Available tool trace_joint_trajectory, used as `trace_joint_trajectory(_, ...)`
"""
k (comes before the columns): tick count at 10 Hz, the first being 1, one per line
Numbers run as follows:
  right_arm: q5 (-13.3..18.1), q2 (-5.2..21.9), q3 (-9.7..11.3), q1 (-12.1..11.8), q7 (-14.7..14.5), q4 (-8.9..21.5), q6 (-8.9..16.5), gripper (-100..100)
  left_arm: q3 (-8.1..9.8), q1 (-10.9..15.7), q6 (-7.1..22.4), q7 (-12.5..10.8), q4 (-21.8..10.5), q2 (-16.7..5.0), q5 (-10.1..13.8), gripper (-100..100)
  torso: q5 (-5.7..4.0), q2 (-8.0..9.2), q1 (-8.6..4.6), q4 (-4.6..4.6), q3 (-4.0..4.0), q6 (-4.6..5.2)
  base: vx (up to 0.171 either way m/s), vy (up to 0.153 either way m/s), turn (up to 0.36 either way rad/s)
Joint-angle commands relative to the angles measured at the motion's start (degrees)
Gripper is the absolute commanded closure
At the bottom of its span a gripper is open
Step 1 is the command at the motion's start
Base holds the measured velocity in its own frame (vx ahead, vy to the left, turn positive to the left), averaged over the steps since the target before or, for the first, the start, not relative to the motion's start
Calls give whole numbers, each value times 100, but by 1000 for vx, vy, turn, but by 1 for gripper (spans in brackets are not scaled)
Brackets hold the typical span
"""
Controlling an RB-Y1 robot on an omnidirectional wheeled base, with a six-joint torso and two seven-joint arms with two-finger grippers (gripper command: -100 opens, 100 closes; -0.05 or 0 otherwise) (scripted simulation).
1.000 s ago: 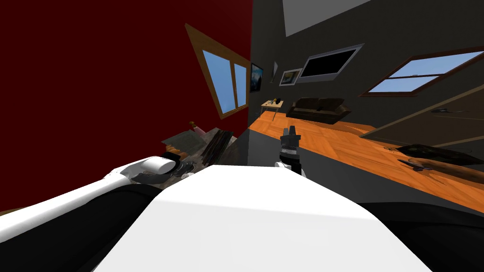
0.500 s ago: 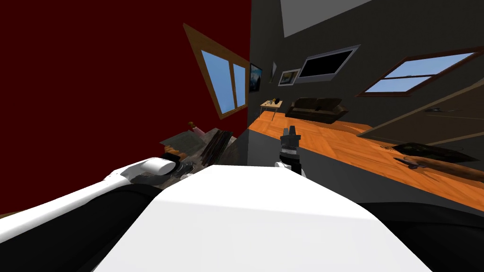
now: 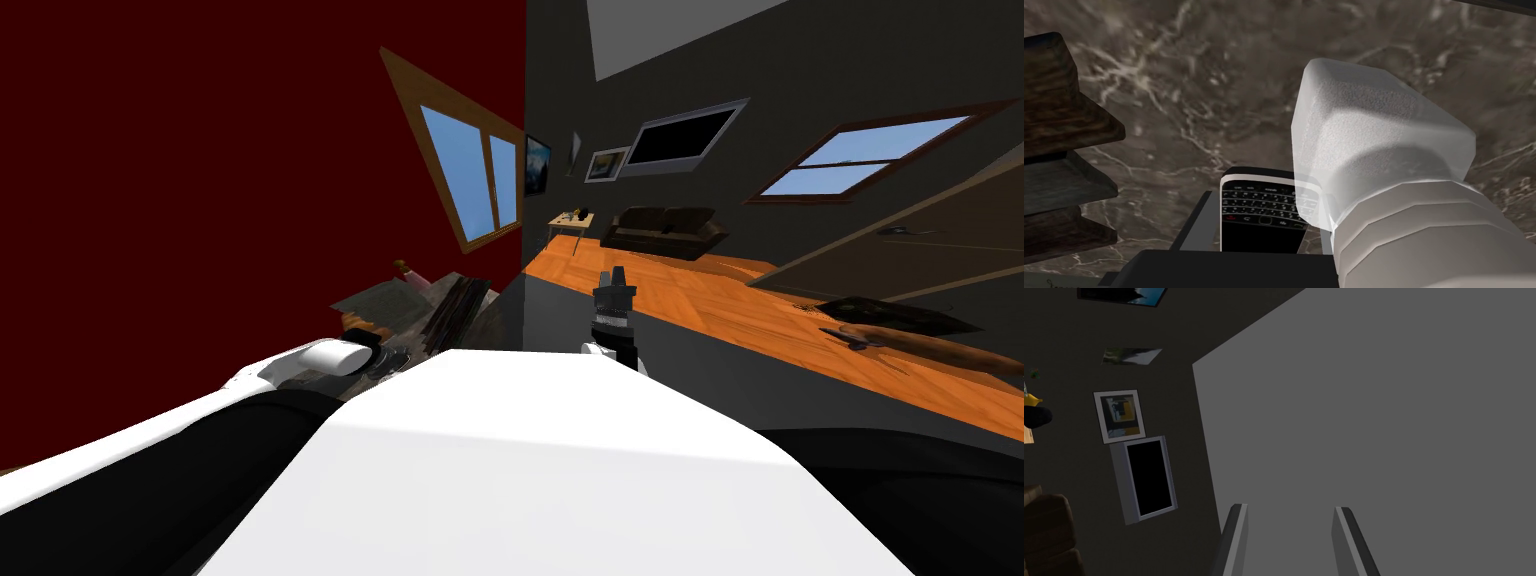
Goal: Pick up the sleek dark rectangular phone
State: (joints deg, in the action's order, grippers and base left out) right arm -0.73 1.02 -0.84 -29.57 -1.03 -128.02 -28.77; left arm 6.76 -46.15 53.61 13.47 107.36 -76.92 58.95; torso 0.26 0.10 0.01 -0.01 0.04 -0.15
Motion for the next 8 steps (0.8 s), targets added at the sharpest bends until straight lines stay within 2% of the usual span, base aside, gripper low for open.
trace_joint_trajectory(1, 0, 0, 0, 0, 0, 0, 0, 0, 0, 0, 0, 0, 0, 0, 0, 100, 0, 0, 0, 0, 0, 0, 0, 0, 0)
trace_joint_trajectory(3, 0, 0, 0, 0, 0, 0, 0, 0, 1, 0, -2, -4, -2, 2, 1, 100, 0, 1, 0, -1, 0, 2, 0, 0, 0)
trace_joint_trajectory(4, 0, 0, 0, 0, 0, 0, 0, 0, 2, 0, -2, -6, -3, 3, 2, 0, 0, 1, 0, -1, 0, 3, 0, 0, 0)
trace_joint_trajectory(5, 0, 0, 0, 0, 0, 0, 0, 0, 131, -10, 84, -36, 127, -173, 155, 100, 0, 0, 0, -1, 0, 3, -15, -5, 147)
trace_joint_trajectory(6, 0, 0, 0, -1, 0, 0, 0, 0, 220, -33, 143, -66, 218, -277, 240, 100, -4, 6, -5, 1, 3, -4, -29, -12, 152)
trace_joint_trajectory(7, 0, 0, 0, 0, 0, 0, 0, 0, 172, -25, 103, -50, 174, -216, 184, 100, -6, 12, -9, 2, 7, -5, -13, -6, 25)
trace_joint_trajectory(8, 0, 0, 0, 0, 0, 0, 0, 0, 187, -27, 118, -54, 180, -229, 199, 0, -2, 9, -6, 1, 5, -1, 0, 0, 0)
